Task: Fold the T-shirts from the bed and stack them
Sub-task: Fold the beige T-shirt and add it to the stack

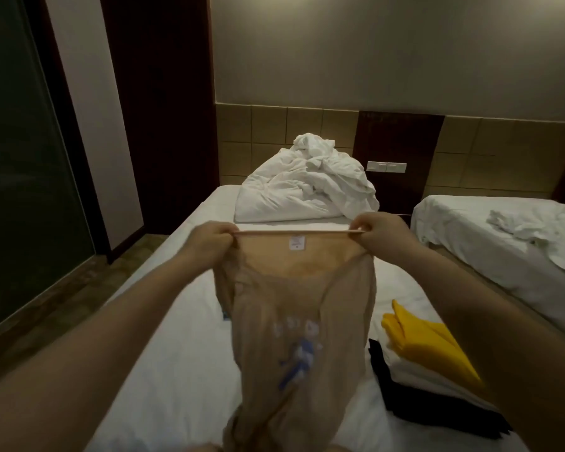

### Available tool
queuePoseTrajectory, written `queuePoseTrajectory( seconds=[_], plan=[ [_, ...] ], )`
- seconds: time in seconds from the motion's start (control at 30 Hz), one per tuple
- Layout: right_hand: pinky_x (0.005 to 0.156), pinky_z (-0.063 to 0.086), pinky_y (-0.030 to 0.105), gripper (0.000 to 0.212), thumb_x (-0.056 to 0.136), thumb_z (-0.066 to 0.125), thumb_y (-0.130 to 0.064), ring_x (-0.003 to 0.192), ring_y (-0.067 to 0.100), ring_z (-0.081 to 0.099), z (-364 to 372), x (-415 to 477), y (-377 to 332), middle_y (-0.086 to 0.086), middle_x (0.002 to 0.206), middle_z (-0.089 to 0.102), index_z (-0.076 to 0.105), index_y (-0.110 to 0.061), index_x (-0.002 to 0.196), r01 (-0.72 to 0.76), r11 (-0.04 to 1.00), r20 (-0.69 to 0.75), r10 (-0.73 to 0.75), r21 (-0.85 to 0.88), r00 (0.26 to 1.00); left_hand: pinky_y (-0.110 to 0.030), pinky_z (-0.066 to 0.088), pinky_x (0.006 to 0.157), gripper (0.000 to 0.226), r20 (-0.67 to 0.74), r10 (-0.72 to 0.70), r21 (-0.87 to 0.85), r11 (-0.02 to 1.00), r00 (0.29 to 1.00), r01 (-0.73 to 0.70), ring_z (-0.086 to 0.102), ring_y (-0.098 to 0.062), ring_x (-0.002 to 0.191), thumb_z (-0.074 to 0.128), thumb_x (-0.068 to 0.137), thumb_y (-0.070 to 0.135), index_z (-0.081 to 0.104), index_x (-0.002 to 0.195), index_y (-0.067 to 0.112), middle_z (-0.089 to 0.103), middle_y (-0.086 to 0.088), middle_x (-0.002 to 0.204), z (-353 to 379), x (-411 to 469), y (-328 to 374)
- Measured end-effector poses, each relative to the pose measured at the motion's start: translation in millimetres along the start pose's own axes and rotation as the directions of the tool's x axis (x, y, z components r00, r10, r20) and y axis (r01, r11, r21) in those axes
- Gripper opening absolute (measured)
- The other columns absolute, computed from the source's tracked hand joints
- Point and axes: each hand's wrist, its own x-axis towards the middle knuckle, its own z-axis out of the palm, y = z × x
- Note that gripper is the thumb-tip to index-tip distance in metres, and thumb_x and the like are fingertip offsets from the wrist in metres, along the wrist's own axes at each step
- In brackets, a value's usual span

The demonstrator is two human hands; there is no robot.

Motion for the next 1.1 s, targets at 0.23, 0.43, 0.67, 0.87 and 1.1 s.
queuePoseTrajectory(
  seconds=[0.23,0.43,0.67,0.87,1.1],
  plan=[
    [0.069,0.045,0.024,0.014,0.089,0.06,-0.026,0.087,0.014,0.058,-1,-4,17,0.003,0.096,0.063,0.068,-0.016,0.096,-0.151,0.873,0.173,0.078,0.464,0.982,-0.03,0.034,0.064,0.023,-0.018,0.009,-0.149,0.989,1.0,-0.011,0.044,-0.015,0.065,0.044,0.079,0.016,0.055,0.059,0.013,0.048,-0.002,0.062,-32,23,13],
    [0.064,0.051,0.019,0.041,0.076,0.068,-0.047,0.077,0.008,0.062,-23,-11,19,0.004,0.093,0.065,0.064,-0.014,0.1,-0.186,0.735,0.367,-0.092,0.652,0.926,-0.022,0.046,0.066,0.046,0.31,0.03,-0.165,0.986,0.95,0.023,0.06,-0.015,0.075,0.063,0.065,0.049,0.068,0.087,0.009,0.062,-0.005,0.081,-71,14,12],
    [0.058,0.051,0.015,0.022,0.078,0.067,-0.021,0.066,0.005,0.059,-59,-14,1,0.002,0.078,0.061,0.061,-0.006,0.092,-0.237,0.686,0.492,-0.201,0.688,0.847,-0.022,0.054,0.059,0.052,0.589,0.093,-0.37,0.914,0.803,0.166,0.064,-0.012,0.067,0.086,0.046,0.052,0.074,0.085,0.02,0.068,-0.002,0.083,-114,10,2],
    [0.08,0.05,0.031,0.022,0.088,0.062,-0.023,0.087,0.025,0.06,-65,-9,-19,0.016,0.095,0.064,0.066,-0.002,0.097,0.004,0.877,0.083,-0.05,0.481,0.995,-0.025,0.05,0.063,0.039,0.473,0.025,-0.278,0.953,0.881,0.122,0.057,-0.015,0.071,0.076,0.062,0.052,0.066,0.079,0.019,0.061,-0.002,0.081,-119,3,15],
    [0.08,0.043,0.033,0.02,0.092,0.055,-0.028,0.095,0.019,0.052,-100,10,-65,0.003,0.1,0.055,0.059,-0.013,0.104,0.137,0.871,-0.162,-0.068,0.472,0.984,-0.024,0.045,0.074,0.022,-0.113,0.092,-0.325,0.938,0.989,-0.125,0.048,-0.014,0.075,0.042,0.097,0.018,0.06,0.084,0.015,0.045,-0.003,0.077,-131,7,68]
  ],
)
